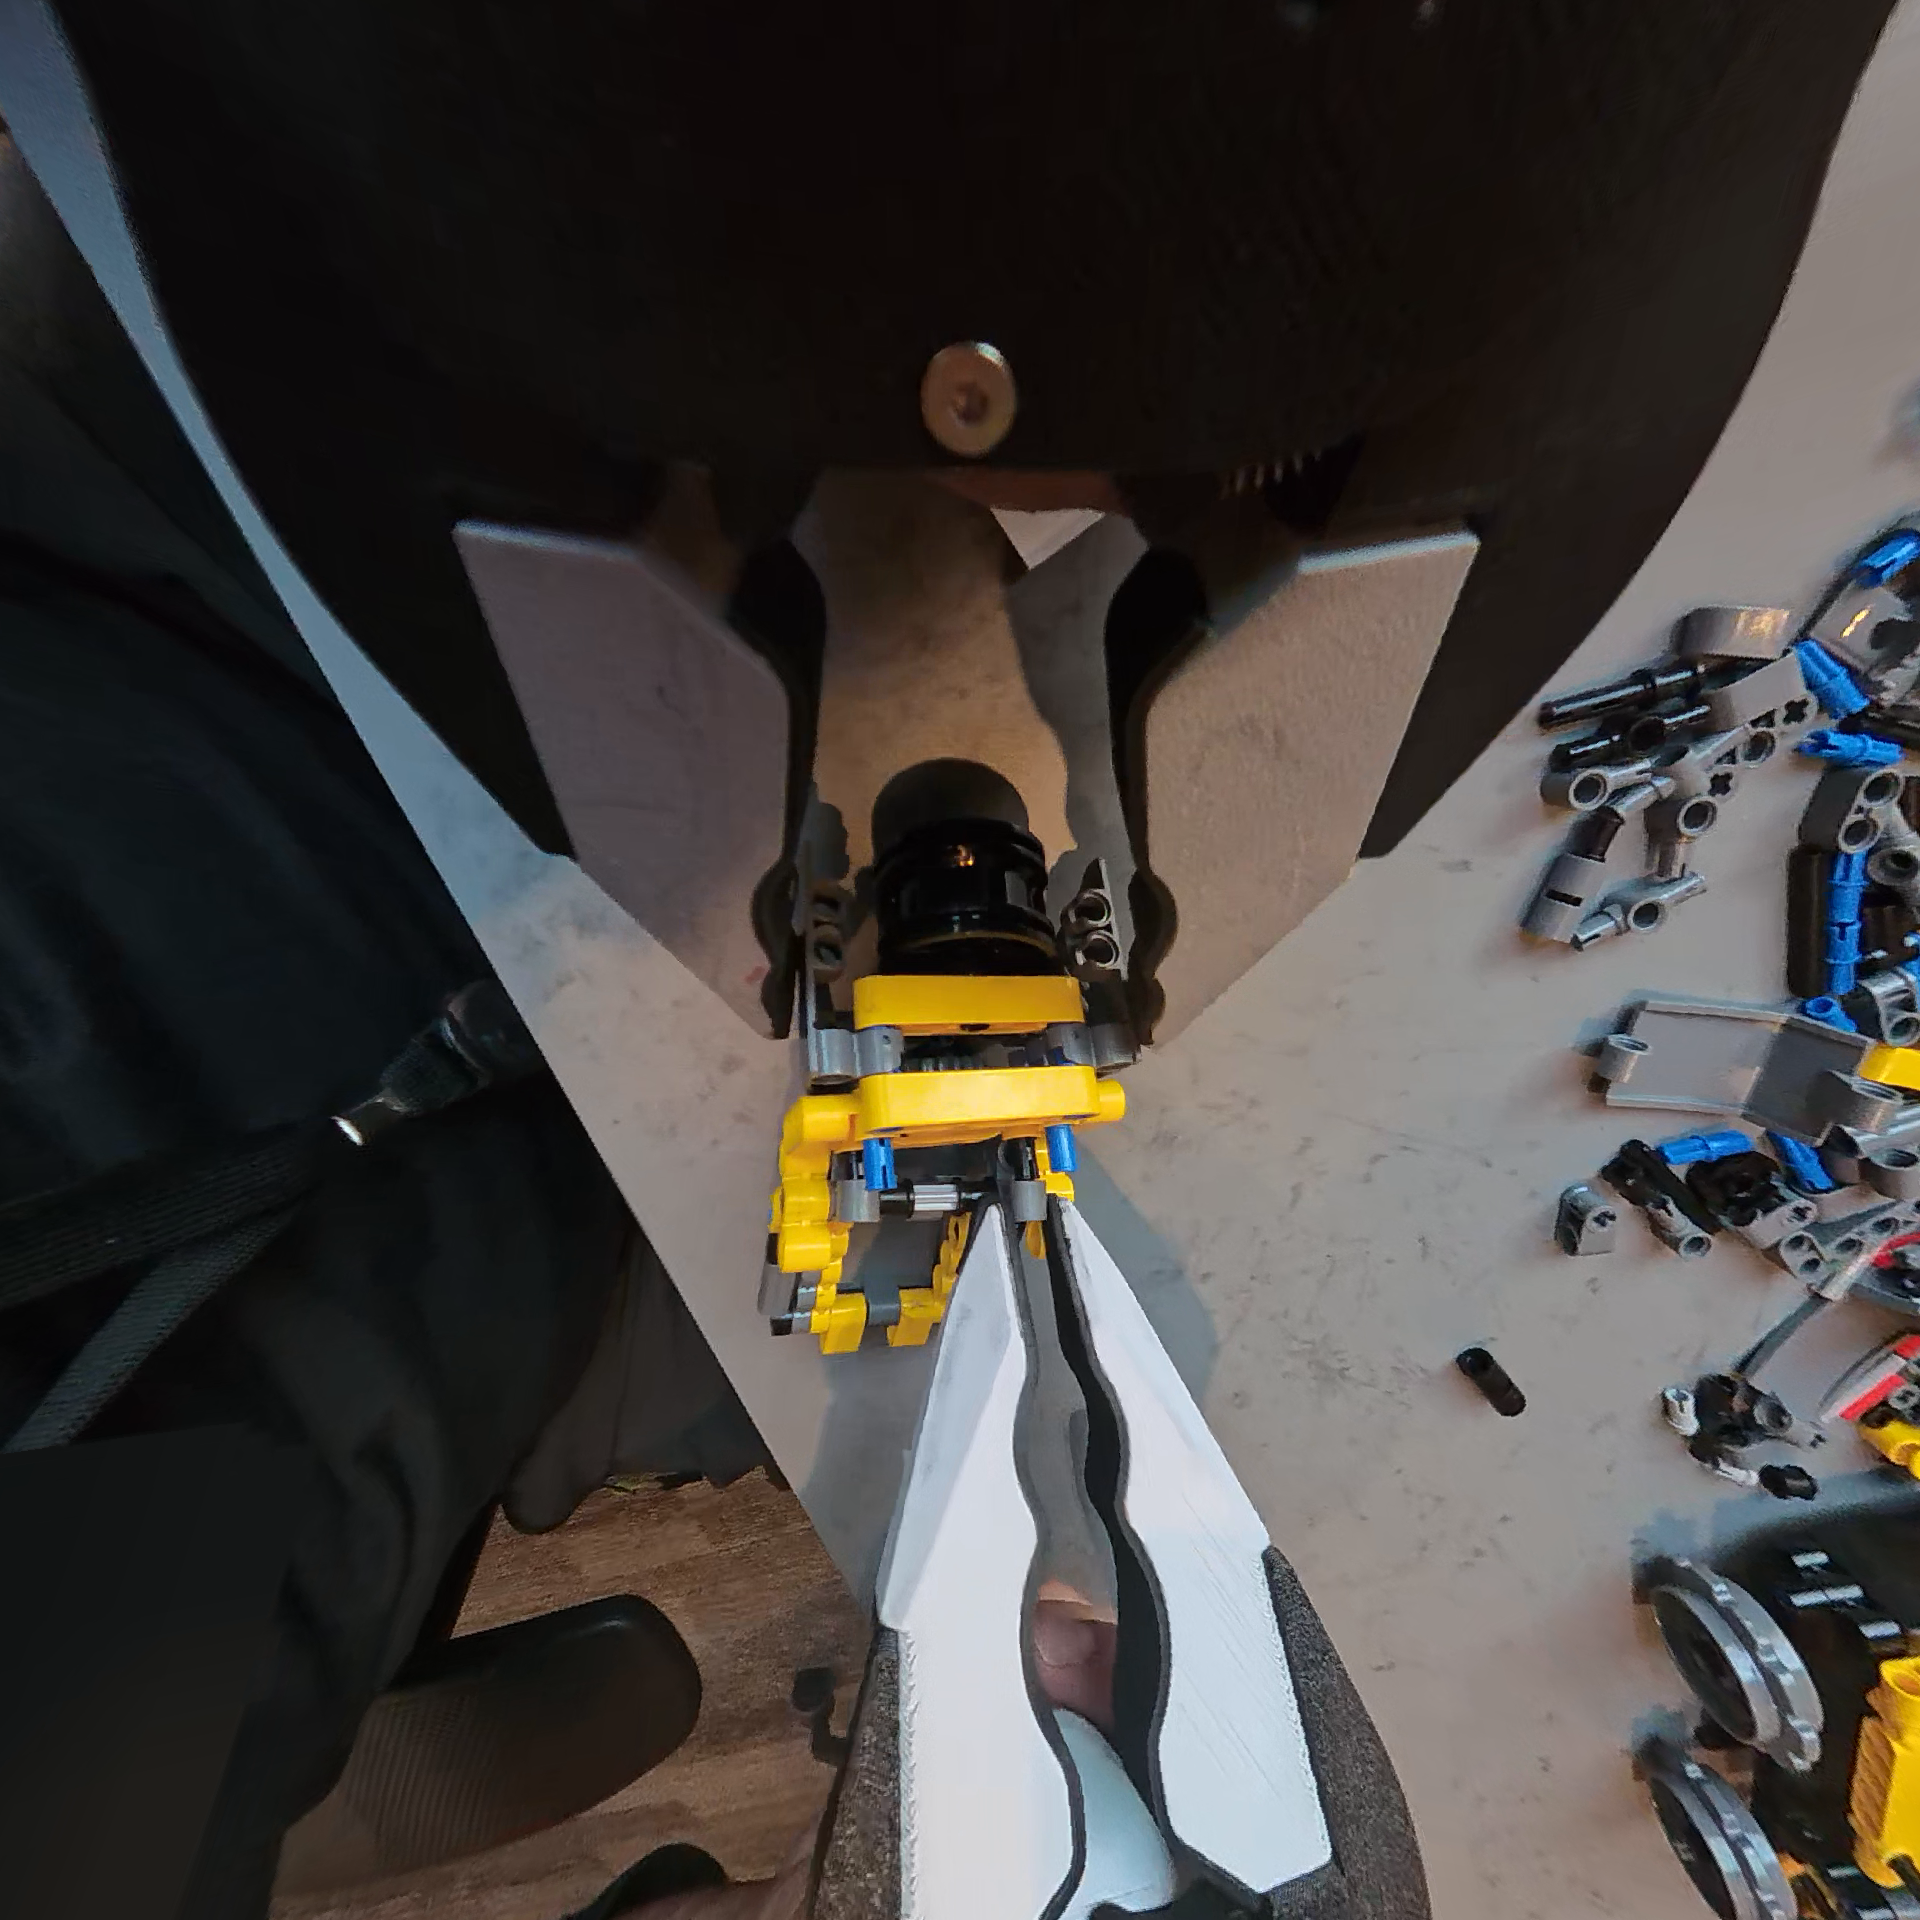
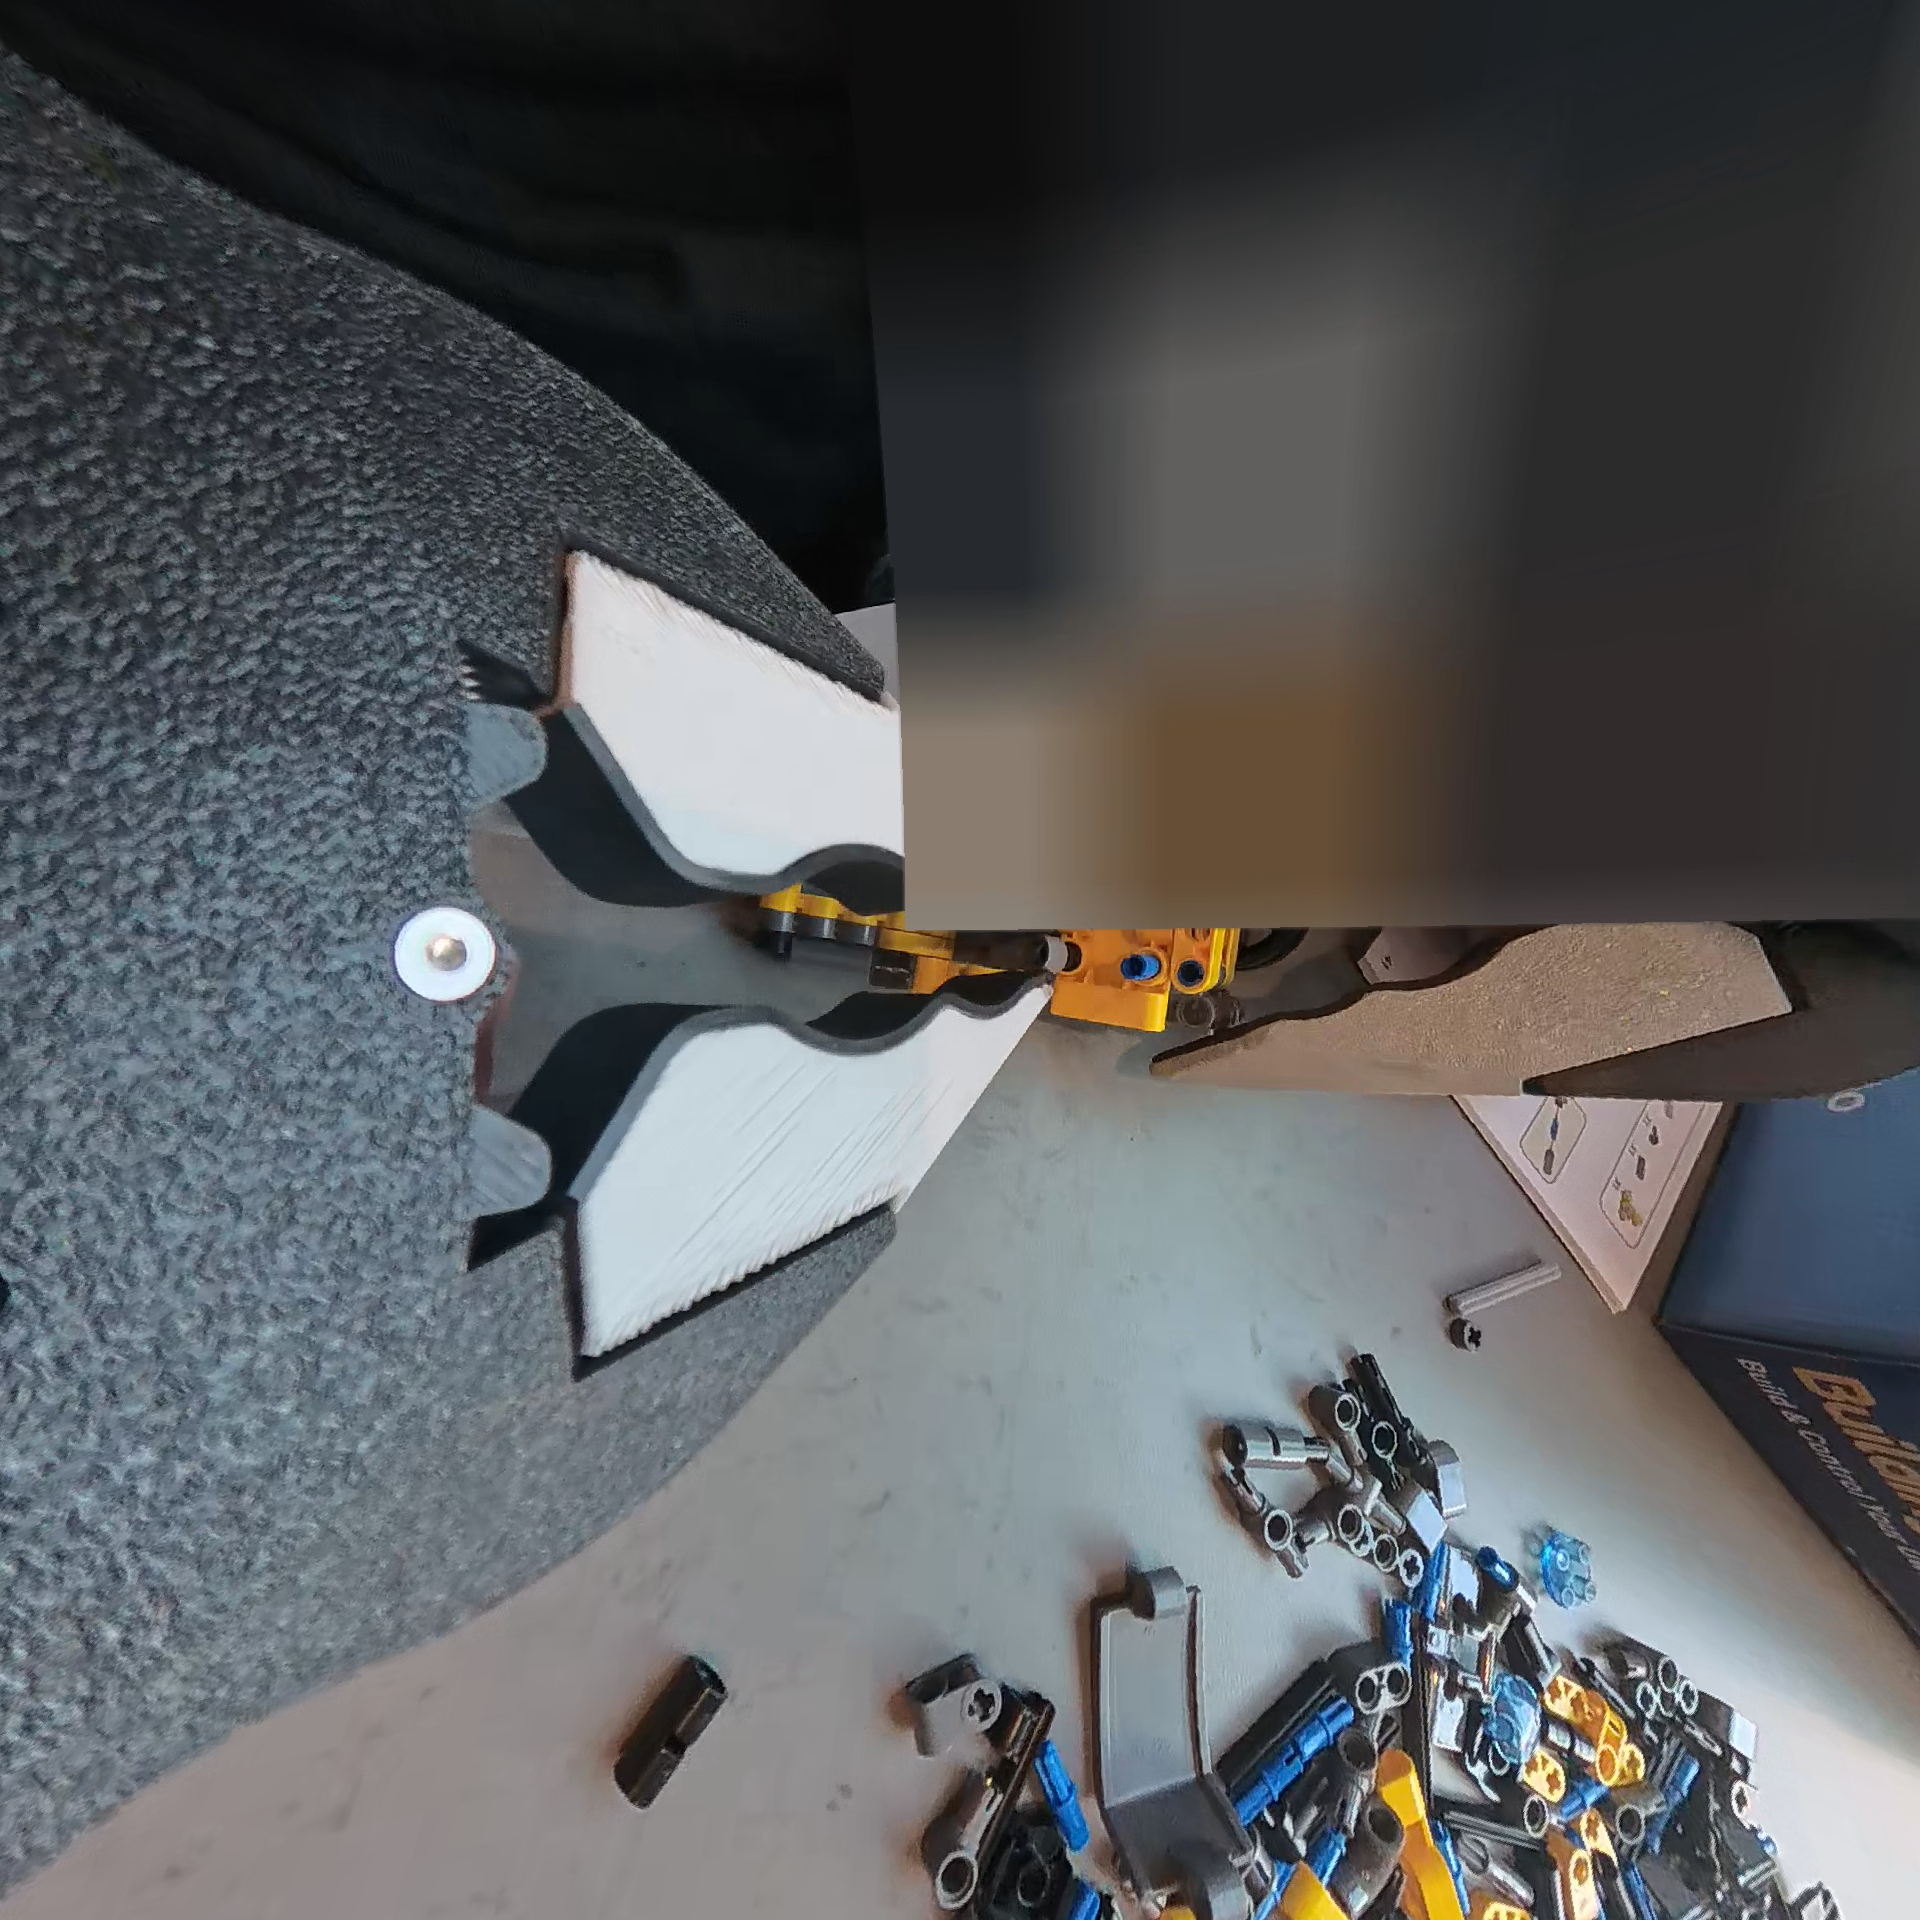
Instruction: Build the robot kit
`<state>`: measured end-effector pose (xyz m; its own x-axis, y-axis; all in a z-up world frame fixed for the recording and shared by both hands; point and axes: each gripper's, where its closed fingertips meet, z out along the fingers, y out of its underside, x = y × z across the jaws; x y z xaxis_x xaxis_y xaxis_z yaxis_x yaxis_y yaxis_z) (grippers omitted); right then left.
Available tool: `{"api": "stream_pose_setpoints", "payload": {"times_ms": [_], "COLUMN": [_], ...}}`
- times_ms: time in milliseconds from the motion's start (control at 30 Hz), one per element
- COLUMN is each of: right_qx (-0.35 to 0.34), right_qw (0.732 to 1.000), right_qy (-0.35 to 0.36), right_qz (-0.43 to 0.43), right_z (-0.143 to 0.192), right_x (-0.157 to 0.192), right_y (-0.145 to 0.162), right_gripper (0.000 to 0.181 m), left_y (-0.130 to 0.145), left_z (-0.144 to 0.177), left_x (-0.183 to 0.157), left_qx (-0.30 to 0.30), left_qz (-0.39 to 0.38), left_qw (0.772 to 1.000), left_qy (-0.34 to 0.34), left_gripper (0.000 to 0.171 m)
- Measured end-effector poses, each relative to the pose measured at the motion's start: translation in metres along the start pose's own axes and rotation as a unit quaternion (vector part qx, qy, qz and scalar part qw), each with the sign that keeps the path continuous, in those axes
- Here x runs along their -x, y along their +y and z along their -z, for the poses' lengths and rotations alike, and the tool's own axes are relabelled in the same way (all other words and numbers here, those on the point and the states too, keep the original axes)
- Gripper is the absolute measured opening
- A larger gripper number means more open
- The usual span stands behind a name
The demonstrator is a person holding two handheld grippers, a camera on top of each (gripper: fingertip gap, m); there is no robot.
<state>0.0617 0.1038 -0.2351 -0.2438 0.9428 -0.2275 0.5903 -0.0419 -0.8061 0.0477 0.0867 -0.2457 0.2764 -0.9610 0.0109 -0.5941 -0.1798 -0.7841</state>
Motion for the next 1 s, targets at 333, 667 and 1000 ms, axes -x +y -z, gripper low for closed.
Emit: {"api": "stream_pose_setpoints", "payload": {"times_ms": [333, 667, 1000], "right_qx": [0.000, -0.002, -0.008], "right_qw": [1.000, 1.000, 1.000], "right_qy": [-0.001, -0.021, -0.016], "right_qz": [0.018, 0.007, 0.017], "right_z": [-0.0014, 0.0022, 0.0015], "right_x": [0.0021, 0.0045, 0.0030], "right_y": [-0.0006, -0.0004, -0.0025], "right_gripper": [0.006, 0.005, 0.005], "left_y": [-0.0068, -0.0095, -0.0096], "left_z": [0.0012, 0.0001, 0.0004], "left_x": [-0.0055, -0.0062, -0.0048], "left_qx": [-0.021, -0.023, -0.025], "left_qz": [0.065, -0.025, -0.028], "left_qw": [0.997, 0.998, 0.998], "left_qy": [0.038, -0.048, -0.052], "left_gripper": [0.061, 0.061, 0.060]}}
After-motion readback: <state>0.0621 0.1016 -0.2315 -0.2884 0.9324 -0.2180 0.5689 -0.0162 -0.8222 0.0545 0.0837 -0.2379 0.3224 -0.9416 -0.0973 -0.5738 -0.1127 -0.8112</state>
